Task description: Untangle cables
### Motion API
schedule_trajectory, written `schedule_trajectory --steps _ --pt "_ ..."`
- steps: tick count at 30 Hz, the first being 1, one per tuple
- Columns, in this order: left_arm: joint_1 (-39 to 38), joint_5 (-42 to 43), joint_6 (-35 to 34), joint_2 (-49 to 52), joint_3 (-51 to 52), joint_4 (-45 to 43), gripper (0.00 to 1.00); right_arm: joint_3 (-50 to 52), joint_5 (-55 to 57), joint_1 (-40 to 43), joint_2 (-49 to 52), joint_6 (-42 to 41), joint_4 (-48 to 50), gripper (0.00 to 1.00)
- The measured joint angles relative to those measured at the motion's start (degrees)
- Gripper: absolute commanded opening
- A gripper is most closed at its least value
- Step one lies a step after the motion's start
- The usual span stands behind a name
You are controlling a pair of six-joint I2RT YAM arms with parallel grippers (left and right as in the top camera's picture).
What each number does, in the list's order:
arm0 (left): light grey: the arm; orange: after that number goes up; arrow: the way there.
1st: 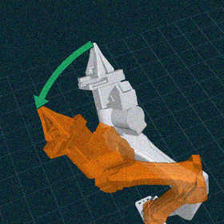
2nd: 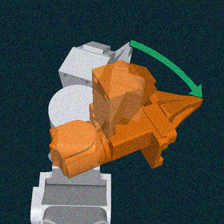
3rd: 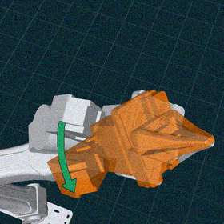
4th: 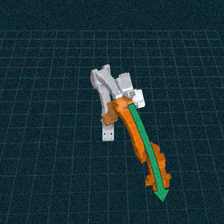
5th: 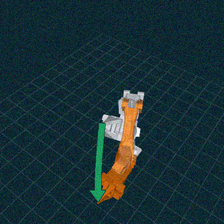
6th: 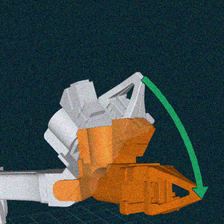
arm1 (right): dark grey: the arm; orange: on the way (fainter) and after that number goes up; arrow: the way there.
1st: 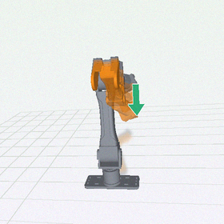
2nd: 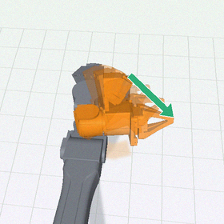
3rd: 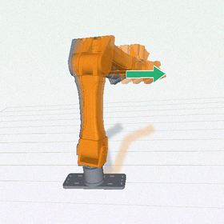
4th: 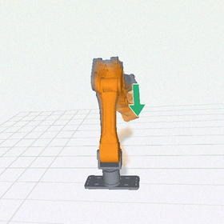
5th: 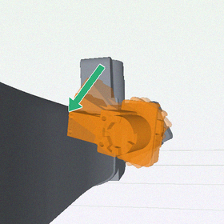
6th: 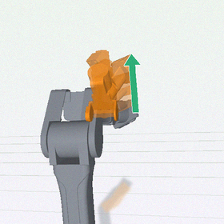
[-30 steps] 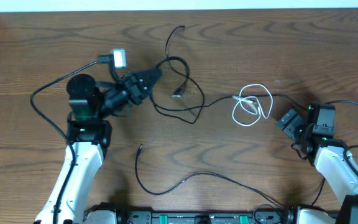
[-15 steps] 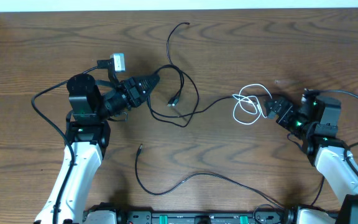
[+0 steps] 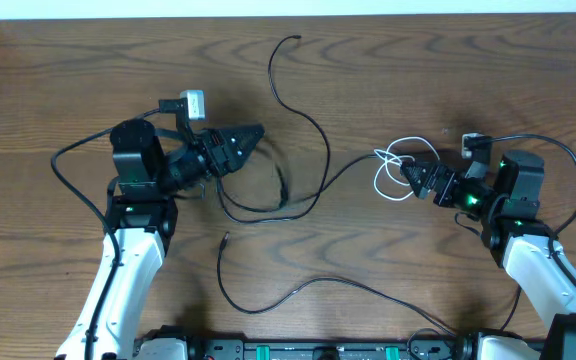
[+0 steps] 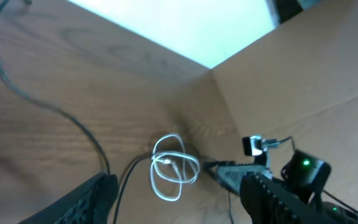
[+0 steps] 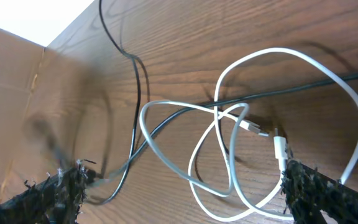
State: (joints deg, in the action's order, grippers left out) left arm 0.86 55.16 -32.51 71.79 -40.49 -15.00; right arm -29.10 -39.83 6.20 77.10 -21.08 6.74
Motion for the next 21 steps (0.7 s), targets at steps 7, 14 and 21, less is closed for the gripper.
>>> schedule_trajectory --steps 7,14,21 --pt "0.0 -3.0 4.3 0.0 0.0 7.3 0.72 0.0 -1.3 0.0 0.0 4.0 -1.1 0.99" --pt "-3.6 -5.4 10.0 0.0 0.0 11.1 0.72 0.0 -1.5 0.0 0.0 5.4 -1.4 0.99" --pt "-10.7 -15.6 14.3 0.0 0.0 15.5 0.72 0.0 -1.0 0.0 0.0 7.8 -3.9 0.98"
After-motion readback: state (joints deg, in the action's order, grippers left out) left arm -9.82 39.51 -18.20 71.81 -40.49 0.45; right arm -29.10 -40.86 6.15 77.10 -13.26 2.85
